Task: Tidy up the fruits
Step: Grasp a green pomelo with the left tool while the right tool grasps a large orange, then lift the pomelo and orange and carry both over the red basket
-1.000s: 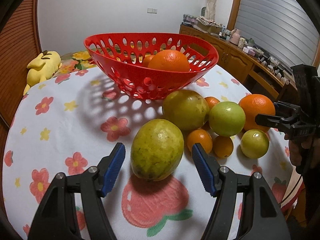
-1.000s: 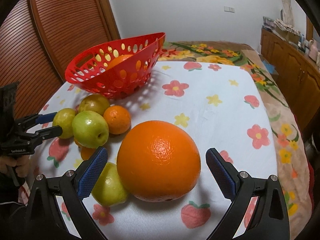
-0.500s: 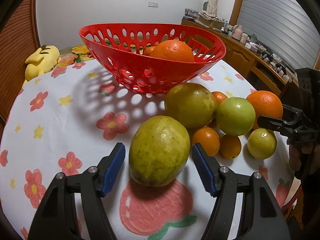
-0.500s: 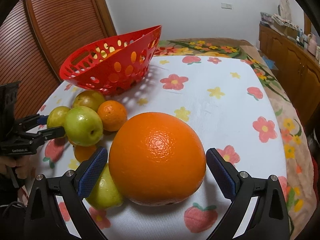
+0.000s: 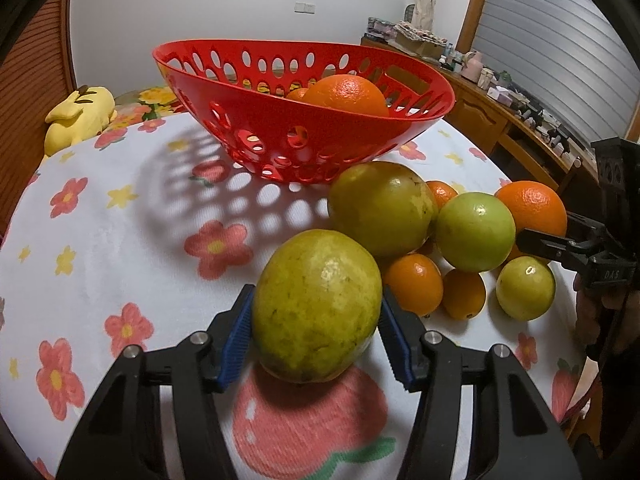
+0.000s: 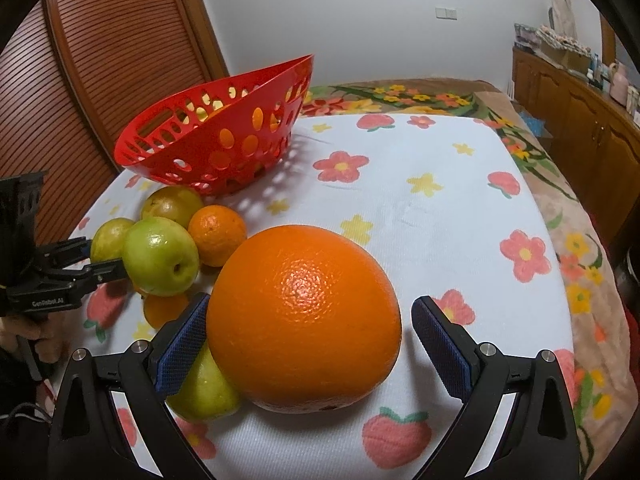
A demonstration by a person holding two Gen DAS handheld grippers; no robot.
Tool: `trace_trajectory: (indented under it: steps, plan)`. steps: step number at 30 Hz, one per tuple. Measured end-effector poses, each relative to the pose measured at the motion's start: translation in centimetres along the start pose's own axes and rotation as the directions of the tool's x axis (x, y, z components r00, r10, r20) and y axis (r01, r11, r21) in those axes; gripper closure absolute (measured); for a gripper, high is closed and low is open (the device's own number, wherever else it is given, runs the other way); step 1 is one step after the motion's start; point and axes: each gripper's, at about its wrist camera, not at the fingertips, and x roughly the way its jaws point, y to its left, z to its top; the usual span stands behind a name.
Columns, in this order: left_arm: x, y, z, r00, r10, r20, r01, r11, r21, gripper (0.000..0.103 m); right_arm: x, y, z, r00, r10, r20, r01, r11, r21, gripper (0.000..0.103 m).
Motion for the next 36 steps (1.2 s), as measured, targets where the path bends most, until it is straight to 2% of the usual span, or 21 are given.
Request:
trace_trajectory:
  steps: [11, 19, 22, 36]
  plan:
    - [-2.2, -0.4, 0.4, 0.998, 0.002, 0.057, -0.003, 1.000, 0.007, 0.045, 0.2, 0.0, 0.3, 1.000, 0.000, -0.009, 0.000, 1.000, -0.010, 0.003]
    - [-3.7, -1.0, 1.0, 0.995, 0.000, 0.096, -0.003, 1.000, 0.023, 0.045, 0.4, 0.1, 0.2, 1.000, 0.001, -0.023, -0.002, 1.000, -0.019, 0.011]
    - [-4.1, -1.1, 1.2, 0.994, 0.000, 0.110, -0.003, 1.000, 0.026, 0.045, 0.3, 0.3, 0.3, 1.000, 0.012, -0.019, -0.013, 1.000, -0.028, 0.018]
    - [-5.9, -1.2, 2.0, 0.987, 0.000, 0.158, -0.004, 1.000, 0.021, 0.045, -0.7, 1.1, 1.3, 1.000, 0.002, 0.022, -0.001, 0.999, -0.050, 0.019]
